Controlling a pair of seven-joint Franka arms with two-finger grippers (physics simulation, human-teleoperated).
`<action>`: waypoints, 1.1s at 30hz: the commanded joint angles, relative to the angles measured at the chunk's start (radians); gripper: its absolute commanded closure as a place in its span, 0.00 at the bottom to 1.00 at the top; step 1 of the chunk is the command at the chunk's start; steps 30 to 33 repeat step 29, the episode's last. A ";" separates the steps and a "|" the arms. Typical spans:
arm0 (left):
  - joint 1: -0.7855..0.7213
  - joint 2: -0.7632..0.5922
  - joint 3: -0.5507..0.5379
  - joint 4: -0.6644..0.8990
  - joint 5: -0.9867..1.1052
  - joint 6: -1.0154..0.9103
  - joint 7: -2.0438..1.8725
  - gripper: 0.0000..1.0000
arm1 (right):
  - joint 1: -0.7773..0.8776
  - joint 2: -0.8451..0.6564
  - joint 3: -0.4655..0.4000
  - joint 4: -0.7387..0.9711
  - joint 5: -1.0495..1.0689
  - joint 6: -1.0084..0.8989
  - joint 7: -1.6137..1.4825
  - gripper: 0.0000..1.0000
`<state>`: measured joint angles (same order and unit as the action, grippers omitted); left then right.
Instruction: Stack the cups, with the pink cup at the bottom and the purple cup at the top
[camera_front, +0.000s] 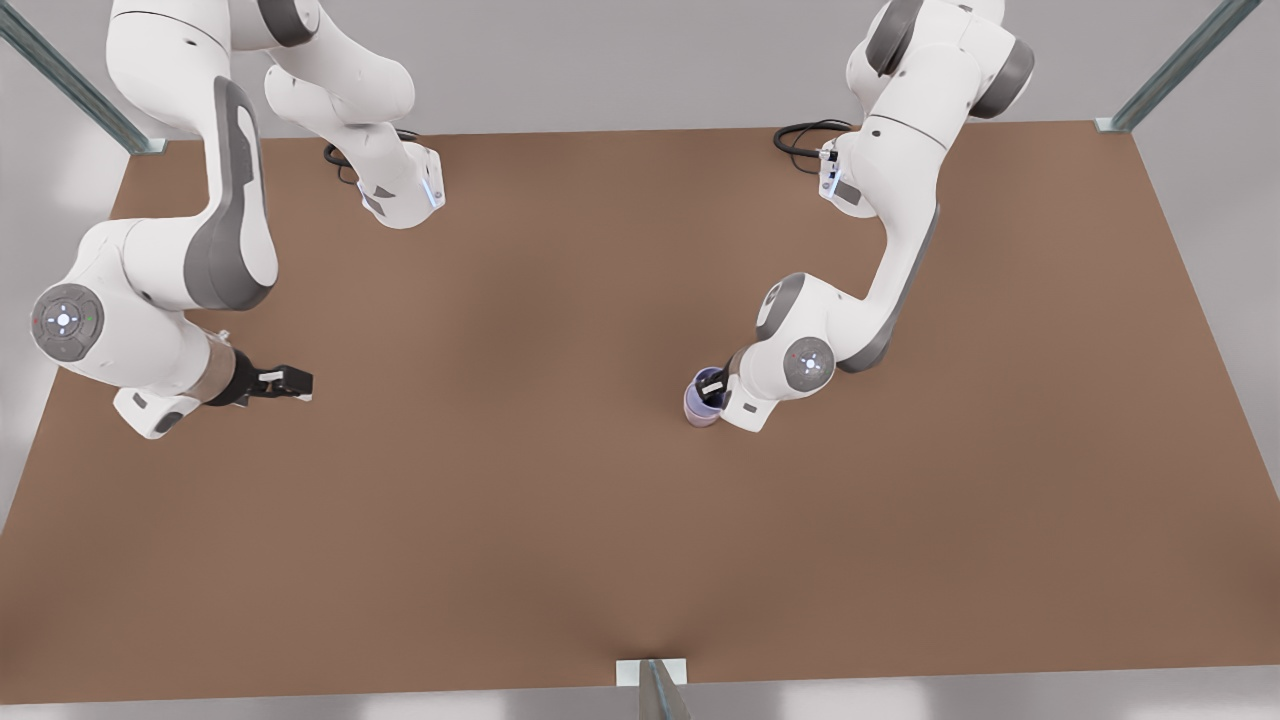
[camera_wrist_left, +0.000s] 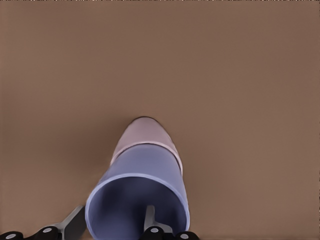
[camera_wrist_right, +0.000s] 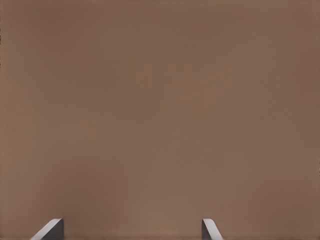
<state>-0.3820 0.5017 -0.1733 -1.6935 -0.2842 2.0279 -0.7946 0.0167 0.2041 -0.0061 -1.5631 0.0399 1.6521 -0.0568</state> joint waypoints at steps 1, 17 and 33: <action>0.000 0.000 0.000 0.000 0.000 0.000 0.000 0.32 | -0.001 0.000 0.000 0.000 0.000 0.000 0.000 0.00; 0.031 -0.167 0.096 0.121 0.045 -0.343 0.070 0.00 | -0.004 0.000 0.000 0.000 0.002 0.000 -0.005 0.00; 0.166 -0.230 0.354 0.278 0.326 -0.584 0.939 0.00 | 0.002 -0.002 0.001 0.002 0.002 -0.002 0.005 0.00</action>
